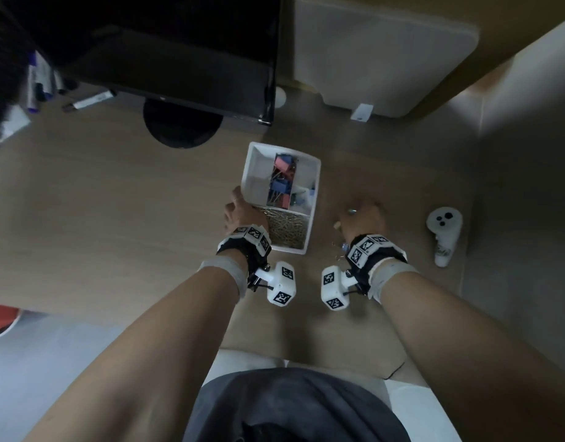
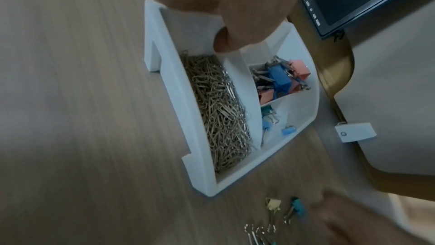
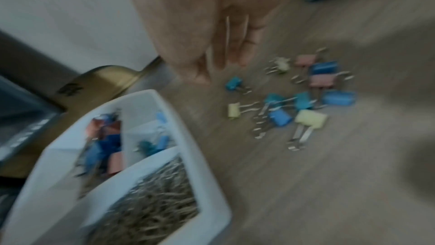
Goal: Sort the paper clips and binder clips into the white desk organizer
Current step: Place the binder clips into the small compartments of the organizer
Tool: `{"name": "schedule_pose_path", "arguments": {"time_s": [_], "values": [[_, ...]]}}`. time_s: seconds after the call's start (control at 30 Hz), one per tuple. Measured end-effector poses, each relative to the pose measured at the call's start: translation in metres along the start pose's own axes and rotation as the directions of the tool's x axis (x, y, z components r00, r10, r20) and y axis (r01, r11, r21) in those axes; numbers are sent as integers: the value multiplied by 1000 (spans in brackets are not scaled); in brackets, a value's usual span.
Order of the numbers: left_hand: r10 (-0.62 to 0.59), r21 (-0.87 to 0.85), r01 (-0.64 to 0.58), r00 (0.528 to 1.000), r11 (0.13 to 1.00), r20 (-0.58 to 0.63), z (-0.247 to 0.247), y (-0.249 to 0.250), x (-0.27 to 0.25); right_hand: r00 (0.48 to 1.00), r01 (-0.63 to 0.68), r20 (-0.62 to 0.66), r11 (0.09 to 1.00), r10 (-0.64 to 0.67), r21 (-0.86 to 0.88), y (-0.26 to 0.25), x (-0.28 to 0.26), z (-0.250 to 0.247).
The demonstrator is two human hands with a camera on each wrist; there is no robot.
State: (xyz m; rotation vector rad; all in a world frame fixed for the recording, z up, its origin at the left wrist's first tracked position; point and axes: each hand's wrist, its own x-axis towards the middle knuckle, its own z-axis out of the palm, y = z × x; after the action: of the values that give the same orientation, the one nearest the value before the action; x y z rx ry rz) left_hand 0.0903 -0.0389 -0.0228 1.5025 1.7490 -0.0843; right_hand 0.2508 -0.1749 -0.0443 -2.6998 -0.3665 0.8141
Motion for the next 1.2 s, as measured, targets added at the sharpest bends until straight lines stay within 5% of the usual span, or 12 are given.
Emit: {"name": "schedule_pose_path", "arguments": {"time_s": [0.1, 0.23, 0.73, 0.93, 1.2], "values": [[-14, 62, 13, 1000, 998, 5, 3, 2, 0, 968, -240, -85, 969, 235, -50, 37, -7, 0], [-6, 129, 9, 1000, 992, -22, 5, 4, -2, 895, -443, 68, 896, 441, 28, 45, -33, 4], [-23, 159, 14, 998, 987, 58, 1, 5, 4, 991, -111, -66, 989, 117, 93, 19, -36, 60], [-10, 146, -2, 997, 989, 81, -2, 5, 1, 994, -80, -57, 988, 89, 135, 12, -36, 55], [1, 118, -18, 989, 993, 147, -9, 2, 2, 986, -149, 111, 949, 122, 278, 12, -32, 41]]}}
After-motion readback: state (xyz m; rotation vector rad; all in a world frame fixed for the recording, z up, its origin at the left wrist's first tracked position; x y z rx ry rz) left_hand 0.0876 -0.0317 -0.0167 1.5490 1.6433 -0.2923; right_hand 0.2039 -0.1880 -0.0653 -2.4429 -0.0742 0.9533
